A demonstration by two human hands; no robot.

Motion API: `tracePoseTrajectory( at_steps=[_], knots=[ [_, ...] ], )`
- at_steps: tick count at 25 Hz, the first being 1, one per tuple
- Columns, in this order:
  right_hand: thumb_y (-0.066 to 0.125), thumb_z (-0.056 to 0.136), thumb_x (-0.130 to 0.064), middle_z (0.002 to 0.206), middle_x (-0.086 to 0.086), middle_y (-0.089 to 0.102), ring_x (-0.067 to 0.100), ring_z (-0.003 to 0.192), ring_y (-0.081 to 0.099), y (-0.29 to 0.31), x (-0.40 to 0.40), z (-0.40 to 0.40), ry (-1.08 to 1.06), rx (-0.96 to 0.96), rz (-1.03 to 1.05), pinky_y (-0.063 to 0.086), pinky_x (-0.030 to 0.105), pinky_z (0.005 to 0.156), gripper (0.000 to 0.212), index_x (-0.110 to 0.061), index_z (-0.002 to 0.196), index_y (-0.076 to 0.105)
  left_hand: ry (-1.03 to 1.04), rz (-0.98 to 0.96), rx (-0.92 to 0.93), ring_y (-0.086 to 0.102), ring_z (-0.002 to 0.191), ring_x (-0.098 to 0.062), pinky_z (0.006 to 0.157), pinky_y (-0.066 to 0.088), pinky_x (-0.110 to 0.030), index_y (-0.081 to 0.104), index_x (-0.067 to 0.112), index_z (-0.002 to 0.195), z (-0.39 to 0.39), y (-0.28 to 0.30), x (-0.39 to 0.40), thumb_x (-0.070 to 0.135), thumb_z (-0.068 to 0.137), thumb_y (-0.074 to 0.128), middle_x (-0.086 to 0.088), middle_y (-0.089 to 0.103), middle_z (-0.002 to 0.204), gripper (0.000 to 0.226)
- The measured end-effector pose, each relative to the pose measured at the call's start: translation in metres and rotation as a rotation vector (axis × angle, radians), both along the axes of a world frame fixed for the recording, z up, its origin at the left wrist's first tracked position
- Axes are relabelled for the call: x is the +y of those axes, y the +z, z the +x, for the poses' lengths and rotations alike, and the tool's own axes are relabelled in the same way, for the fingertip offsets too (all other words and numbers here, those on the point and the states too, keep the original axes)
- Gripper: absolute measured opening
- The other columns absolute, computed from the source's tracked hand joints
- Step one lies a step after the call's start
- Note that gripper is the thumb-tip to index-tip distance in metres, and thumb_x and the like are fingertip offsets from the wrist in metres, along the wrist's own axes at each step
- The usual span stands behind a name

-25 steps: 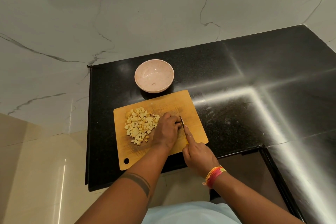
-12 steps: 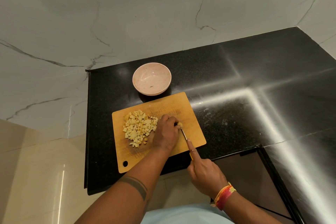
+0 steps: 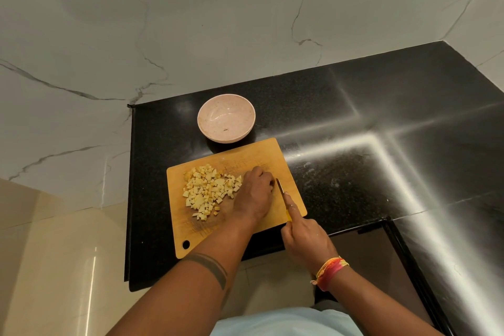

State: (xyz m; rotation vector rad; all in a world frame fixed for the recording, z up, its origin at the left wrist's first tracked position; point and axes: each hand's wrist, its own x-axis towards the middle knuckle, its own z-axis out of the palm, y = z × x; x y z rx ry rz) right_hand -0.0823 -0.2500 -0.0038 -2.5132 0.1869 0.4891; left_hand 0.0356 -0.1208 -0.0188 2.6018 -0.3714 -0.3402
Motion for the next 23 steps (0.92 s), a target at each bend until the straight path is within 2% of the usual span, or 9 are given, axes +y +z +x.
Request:
tracePoseTrajectory(
  at_steps=[4,6,8,11,15,18,20,21,23],
  knots=[
    [0.041,0.098,-0.026,0.059,-0.001,0.053,0.021,0.050,0.046,-0.003,0.005,0.001,-0.007,0.000,-0.005,0.039,0.043,0.049,0.079,-0.036,0.163,-0.004,0.009,-0.062,-0.014,0.047,0.121,-0.021,0.101,0.044,-0.034,0.063,0.015,0.126,0.003,0.000,0.010,0.012,0.102,0.054,-0.003,0.055,0.126,0.026],
    [0.041,0.098,-0.026,0.060,-0.002,0.053,0.020,0.050,0.046,-0.004,0.010,-0.001,0.009,-0.002,-0.011,0.037,0.040,0.049,0.080,-0.037,0.162,-0.006,0.092,-0.048,-0.001,0.047,0.121,-0.019,0.102,0.045,-0.035,0.062,0.018,0.125,-0.002,-0.003,0.014,0.021,0.102,0.057,0.000,0.052,0.125,0.024],
    [0.041,0.099,-0.026,0.061,-0.002,0.054,0.020,0.051,0.047,-0.005,0.012,-0.003,0.026,-0.007,-0.016,0.036,0.038,0.049,0.081,-0.037,0.162,-0.008,0.153,-0.014,0.016,0.047,0.118,-0.016,0.099,0.048,-0.043,0.062,0.024,0.120,-0.005,-0.005,0.014,0.030,0.101,0.058,0.005,0.049,0.121,0.021],
    [0.042,0.099,-0.026,0.061,-0.002,0.054,0.020,0.050,0.047,-0.006,0.011,-0.003,0.012,-0.010,-0.013,0.034,0.038,0.048,0.081,-0.038,0.161,-0.008,0.171,-0.008,0.035,0.046,0.118,-0.015,0.097,0.048,-0.046,0.064,0.027,0.118,-0.006,-0.004,0.012,0.032,0.101,0.058,0.007,0.049,0.119,0.019],
    [0.041,0.098,-0.026,0.060,-0.001,0.052,0.022,0.049,0.047,-0.004,0.010,0.006,0.065,-0.036,-0.057,0.036,0.038,0.047,0.081,-0.038,0.162,-0.006,0.270,-0.057,0.015,0.052,0.112,-0.018,0.094,0.050,-0.040,0.070,0.021,0.115,-0.007,-0.005,0.008,0.022,0.099,0.063,0.002,0.051,0.117,0.018],
    [0.041,0.098,-0.024,0.060,0.002,0.054,0.024,0.049,0.051,-0.004,0.009,0.017,0.093,-0.030,-0.069,0.037,0.038,0.047,0.081,-0.040,0.162,-0.007,0.336,-0.068,0.017,0.052,0.108,-0.017,0.086,0.047,-0.026,0.070,0.015,0.113,-0.007,-0.006,0.002,0.013,0.098,0.062,0.001,0.053,0.115,0.017],
    [0.040,0.098,-0.025,0.062,0.005,0.057,0.027,0.051,0.054,-0.007,0.006,0.020,0.111,-0.020,-0.059,0.041,0.040,0.048,0.082,-0.042,0.160,-0.009,0.376,-0.110,0.037,0.052,0.101,-0.015,0.076,0.038,-0.014,0.070,0.016,0.108,-0.006,-0.004,0.000,0.012,0.098,0.061,0.006,0.052,0.106,0.014],
    [0.040,0.098,-0.025,0.063,0.005,0.058,0.027,0.052,0.055,-0.008,0.005,0.021,0.115,-0.016,-0.053,0.043,0.041,0.049,0.082,-0.043,0.160,-0.010,0.391,-0.131,0.049,0.051,0.098,-0.014,0.073,0.035,-0.013,0.069,0.017,0.104,-0.005,-0.002,0.000,0.012,0.099,0.059,0.009,0.050,0.102,0.012],
    [0.039,0.098,-0.025,0.063,0.006,0.059,0.028,0.053,0.056,-0.010,0.004,0.021,0.131,-0.009,-0.050,0.046,0.043,0.051,0.082,-0.044,0.160,-0.012,0.389,-0.111,0.043,0.051,0.100,-0.015,0.075,0.038,-0.019,0.069,0.018,0.102,-0.004,-0.002,-0.001,0.014,0.099,0.059,0.008,0.049,0.103,0.011]
  ],
)
